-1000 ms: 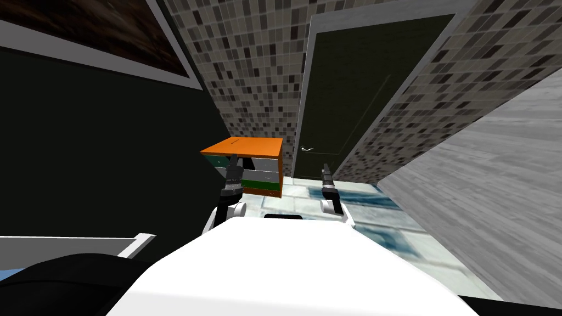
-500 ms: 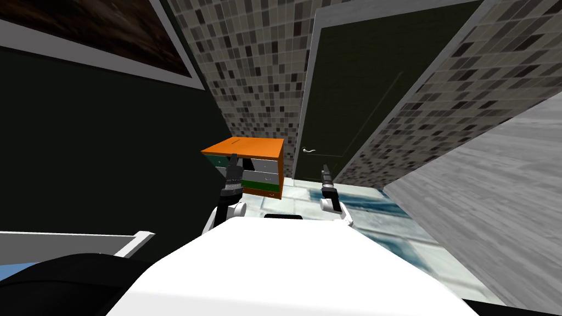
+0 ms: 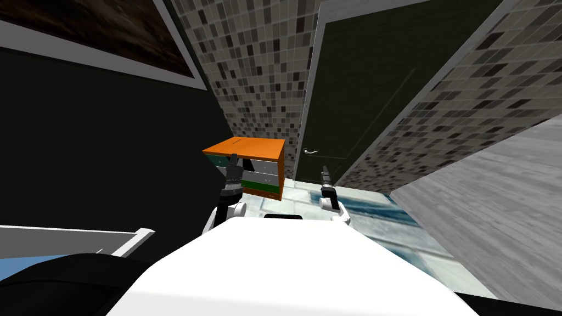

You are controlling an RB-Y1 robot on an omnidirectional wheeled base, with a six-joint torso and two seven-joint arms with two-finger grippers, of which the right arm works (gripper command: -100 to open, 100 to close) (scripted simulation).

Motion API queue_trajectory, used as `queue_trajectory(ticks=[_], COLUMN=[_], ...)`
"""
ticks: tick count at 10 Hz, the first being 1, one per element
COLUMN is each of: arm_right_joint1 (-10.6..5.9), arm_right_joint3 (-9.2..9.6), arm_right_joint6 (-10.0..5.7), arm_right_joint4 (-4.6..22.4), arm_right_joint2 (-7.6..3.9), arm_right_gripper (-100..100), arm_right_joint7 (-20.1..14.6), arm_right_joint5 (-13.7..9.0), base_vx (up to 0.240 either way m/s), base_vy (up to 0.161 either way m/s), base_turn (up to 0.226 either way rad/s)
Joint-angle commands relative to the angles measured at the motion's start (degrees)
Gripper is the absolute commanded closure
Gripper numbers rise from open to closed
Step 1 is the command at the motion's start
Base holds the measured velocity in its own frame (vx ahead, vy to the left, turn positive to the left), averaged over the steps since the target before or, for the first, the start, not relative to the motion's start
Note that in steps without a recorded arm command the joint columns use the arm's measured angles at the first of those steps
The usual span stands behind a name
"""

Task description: Pull the door open

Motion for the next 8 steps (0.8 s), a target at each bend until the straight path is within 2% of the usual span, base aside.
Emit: queue_trajectory(ticks=[1,2,5,6,8], arm_right_joint1=[-1.72,-1.72,-4.92,-4.92,-6.99], arm_right_joint3=[-0.8,-0.8,-2.25,-2.25,-3.19], arm_right_joint6=[-0.46,-0.46,-1.58,-1.58,-2.3], arm_right_joint4=[2.9,3.7,9.5,10.2,14.3], arm_right_joint2=[-0.31,-0.31,-0.72,-0.72,-0.96], arm_right_gripper=[-100,-100,-100,-100,-100], arm_right_joint7=[-0.1,-0.1,-0.2,-0.2,-0.3], arm_right_joint5=[-0.4,-0.4,-1.1,-1.1,-1.5], base_vx=[0.082,0.065,0.066,0.055,0.057], base_vy=[-0.072,-0.054,-0.047,-0.048,-0.048], base_turn=[0.114,0.04,0.089,0.029,0.076])
